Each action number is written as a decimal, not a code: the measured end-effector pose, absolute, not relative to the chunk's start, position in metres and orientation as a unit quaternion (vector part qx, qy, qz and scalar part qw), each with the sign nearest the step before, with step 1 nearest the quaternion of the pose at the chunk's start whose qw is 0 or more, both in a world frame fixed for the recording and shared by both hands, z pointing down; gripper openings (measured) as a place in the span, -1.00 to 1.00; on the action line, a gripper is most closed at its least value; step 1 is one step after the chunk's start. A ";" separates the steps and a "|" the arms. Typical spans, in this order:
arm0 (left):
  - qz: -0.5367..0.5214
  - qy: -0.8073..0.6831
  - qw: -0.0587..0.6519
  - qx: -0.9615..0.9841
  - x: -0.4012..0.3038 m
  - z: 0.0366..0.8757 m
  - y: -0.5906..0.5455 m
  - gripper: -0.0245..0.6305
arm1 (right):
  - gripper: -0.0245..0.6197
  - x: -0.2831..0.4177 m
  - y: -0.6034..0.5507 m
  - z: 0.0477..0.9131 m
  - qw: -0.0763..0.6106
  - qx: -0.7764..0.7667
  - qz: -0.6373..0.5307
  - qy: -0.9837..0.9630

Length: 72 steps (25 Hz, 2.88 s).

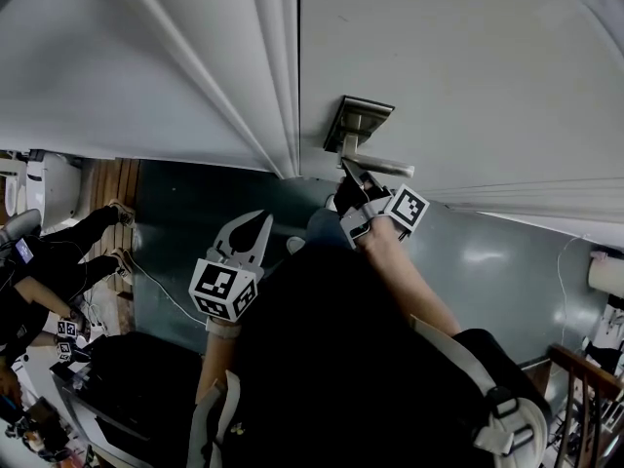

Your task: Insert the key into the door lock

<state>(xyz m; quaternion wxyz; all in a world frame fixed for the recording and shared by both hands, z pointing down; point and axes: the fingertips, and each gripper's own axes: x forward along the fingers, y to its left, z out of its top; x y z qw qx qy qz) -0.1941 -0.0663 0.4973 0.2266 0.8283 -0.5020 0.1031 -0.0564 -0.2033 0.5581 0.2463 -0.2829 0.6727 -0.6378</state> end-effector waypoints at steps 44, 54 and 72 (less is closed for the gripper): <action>0.058 -0.428 0.157 0.888 -0.142 0.439 -0.113 -0.90 | -0.82 0.010 -0.130 0.410 -0.046 -0.367 -0.204 0.906; 0.069 -0.427 0.116 0.894 -0.139 0.414 -0.118 -0.90 | -0.82 0.015 -0.126 0.388 -0.119 -0.396 -0.116 0.903; 0.066 -0.437 0.114 0.890 -0.142 0.405 -0.113 -0.90 | -0.82 0.018 -0.121 0.399 -0.133 -0.402 -0.124 0.897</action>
